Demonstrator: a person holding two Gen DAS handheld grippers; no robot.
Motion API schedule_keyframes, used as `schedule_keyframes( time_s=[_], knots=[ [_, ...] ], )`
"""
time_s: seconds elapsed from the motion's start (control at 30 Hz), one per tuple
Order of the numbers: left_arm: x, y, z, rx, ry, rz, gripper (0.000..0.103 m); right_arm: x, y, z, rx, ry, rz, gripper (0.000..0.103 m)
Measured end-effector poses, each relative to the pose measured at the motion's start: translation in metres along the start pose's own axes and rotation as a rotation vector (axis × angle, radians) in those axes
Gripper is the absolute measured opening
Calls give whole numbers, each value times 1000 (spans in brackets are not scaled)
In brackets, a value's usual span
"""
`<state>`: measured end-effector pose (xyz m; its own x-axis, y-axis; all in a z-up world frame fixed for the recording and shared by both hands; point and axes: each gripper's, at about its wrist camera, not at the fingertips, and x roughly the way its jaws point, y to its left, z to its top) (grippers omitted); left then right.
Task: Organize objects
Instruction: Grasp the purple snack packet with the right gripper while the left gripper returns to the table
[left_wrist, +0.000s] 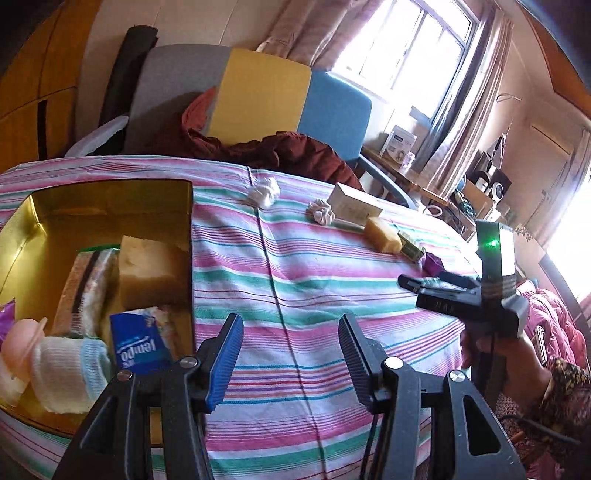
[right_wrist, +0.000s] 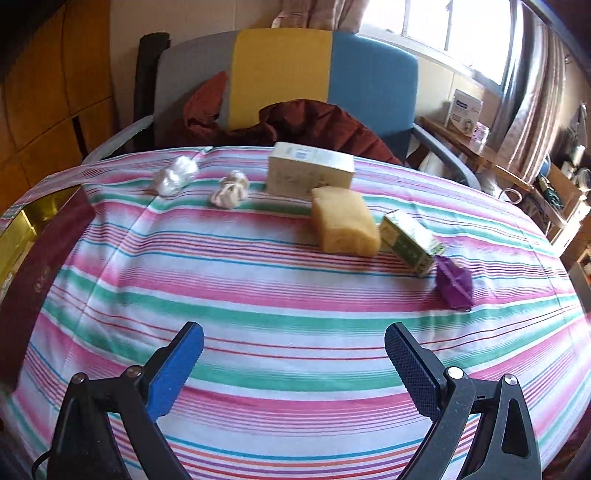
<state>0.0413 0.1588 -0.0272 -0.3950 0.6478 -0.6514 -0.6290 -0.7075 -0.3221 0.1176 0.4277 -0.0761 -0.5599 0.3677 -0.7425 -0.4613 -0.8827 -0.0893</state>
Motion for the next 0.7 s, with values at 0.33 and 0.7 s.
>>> schedule_keyframes(
  time_s=[0.33, 0.7],
  knots=[
    [18, -24, -3, 38, 67, -14, 54, 18, -100, 17, 166, -48, -174, 98],
    [41, -51, -5, 92, 135, -16, 54, 65, -144, 18, 259, 6, -107, 59]
  ],
)
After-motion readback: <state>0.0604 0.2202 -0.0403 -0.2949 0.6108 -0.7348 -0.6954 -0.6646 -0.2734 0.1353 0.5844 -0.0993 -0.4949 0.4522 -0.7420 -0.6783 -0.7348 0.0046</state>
